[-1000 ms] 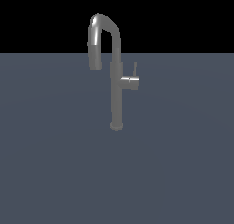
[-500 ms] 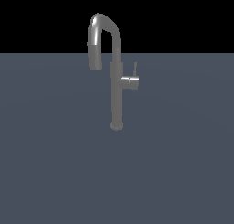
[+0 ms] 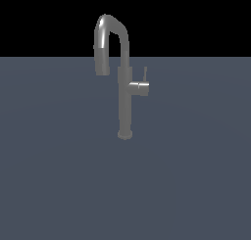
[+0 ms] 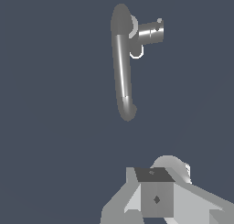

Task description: Turn on the faucet by rotating a designated handle.

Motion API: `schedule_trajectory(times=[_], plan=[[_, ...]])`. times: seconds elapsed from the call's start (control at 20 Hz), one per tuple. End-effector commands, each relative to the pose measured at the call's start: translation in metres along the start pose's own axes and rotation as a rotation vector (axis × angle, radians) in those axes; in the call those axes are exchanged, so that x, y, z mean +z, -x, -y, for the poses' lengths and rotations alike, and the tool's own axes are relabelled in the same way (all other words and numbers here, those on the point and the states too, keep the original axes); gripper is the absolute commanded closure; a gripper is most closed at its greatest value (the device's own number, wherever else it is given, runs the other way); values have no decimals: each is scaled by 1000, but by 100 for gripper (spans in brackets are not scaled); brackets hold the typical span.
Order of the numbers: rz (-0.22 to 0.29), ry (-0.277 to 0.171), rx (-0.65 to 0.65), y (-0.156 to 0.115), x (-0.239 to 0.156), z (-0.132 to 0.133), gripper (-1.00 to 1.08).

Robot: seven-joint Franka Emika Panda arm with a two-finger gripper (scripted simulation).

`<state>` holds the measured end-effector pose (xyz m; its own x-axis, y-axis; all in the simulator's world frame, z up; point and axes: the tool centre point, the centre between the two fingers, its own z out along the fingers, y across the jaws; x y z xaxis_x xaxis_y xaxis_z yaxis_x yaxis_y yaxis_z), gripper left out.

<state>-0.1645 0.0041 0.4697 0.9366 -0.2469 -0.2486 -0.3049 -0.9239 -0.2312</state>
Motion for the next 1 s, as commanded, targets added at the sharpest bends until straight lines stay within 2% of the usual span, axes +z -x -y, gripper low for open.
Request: schedule_trajectory(times=[0.0,0.95], plan=[[40,-50,51,-15,0,2,108],[370,-464,465,-134,26,-11,108]])
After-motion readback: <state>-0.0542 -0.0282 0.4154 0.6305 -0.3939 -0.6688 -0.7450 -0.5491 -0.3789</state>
